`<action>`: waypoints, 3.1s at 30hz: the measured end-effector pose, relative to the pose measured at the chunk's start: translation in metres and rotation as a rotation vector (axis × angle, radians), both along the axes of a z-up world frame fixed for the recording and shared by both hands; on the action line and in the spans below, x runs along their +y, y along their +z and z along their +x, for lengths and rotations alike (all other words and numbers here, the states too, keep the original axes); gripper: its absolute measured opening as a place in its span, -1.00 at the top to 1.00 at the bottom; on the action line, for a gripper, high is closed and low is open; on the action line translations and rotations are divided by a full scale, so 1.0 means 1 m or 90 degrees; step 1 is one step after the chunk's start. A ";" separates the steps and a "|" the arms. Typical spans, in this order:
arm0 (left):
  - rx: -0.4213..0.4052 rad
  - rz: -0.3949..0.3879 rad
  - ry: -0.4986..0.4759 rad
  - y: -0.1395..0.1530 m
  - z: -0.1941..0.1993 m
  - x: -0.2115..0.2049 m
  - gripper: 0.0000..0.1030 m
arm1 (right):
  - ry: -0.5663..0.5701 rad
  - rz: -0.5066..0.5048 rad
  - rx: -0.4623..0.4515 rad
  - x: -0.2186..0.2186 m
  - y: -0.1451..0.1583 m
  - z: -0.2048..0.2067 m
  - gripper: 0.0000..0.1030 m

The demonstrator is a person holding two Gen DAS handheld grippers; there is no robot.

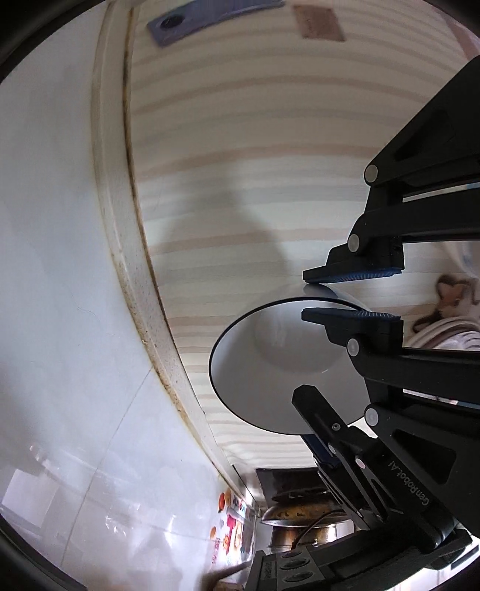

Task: Organize plates and bowls
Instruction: 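Lift the nested bowl stack with both tools toward the plate stack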

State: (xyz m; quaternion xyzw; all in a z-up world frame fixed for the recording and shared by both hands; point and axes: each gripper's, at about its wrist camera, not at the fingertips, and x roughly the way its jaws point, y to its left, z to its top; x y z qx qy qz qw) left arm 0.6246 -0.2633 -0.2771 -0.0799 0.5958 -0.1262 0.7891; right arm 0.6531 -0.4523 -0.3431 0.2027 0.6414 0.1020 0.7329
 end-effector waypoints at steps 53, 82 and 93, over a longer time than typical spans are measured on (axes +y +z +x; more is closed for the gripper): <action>0.030 0.080 -0.184 -0.026 -0.167 -0.093 0.41 | -0.066 -0.045 0.059 -0.068 -0.018 -0.213 0.62; -0.114 0.031 -0.219 0.105 -0.236 -0.050 -0.61 | -0.103 -0.134 -0.116 -0.046 0.138 -0.341 -0.64; -0.093 -0.018 -0.210 0.094 -0.216 -0.056 -0.88 | -0.116 -0.107 -0.116 -0.055 0.142 -0.338 -0.80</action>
